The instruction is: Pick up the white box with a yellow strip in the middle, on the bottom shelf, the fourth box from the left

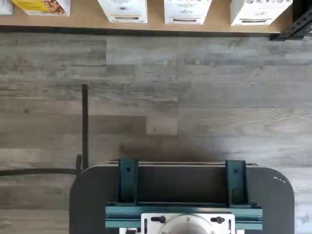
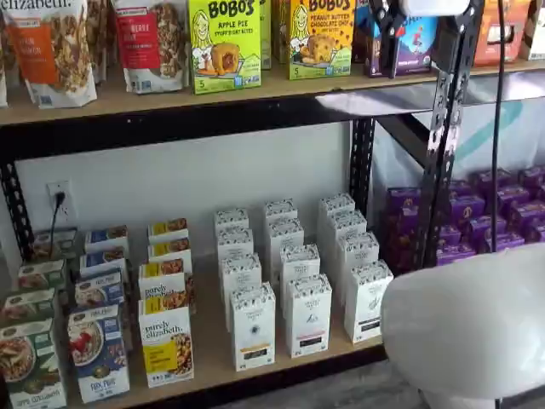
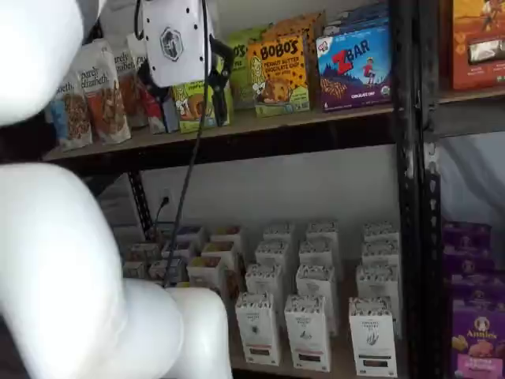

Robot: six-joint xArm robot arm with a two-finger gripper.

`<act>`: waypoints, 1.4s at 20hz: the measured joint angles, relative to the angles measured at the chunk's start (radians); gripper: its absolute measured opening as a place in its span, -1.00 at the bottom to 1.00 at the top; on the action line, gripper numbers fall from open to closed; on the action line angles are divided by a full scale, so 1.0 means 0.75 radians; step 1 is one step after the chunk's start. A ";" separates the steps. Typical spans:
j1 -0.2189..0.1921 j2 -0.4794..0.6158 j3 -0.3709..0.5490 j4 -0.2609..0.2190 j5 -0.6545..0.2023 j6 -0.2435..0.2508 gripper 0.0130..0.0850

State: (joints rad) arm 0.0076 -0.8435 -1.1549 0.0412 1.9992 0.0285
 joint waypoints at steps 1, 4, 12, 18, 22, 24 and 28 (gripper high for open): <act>-0.009 0.000 0.000 0.010 0.001 -0.005 1.00; -0.100 -0.004 0.006 0.117 0.002 -0.049 1.00; 0.023 -0.024 0.066 0.050 -0.079 0.039 1.00; 0.119 -0.019 0.179 0.027 -0.206 0.121 1.00; 0.165 0.000 0.258 -0.005 -0.294 0.156 1.00; 0.199 0.009 0.301 -0.044 -0.345 0.182 1.00; 0.205 0.004 0.402 -0.045 -0.487 0.190 1.00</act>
State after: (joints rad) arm 0.1612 -0.8405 -0.8536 0.0071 1.6339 0.1713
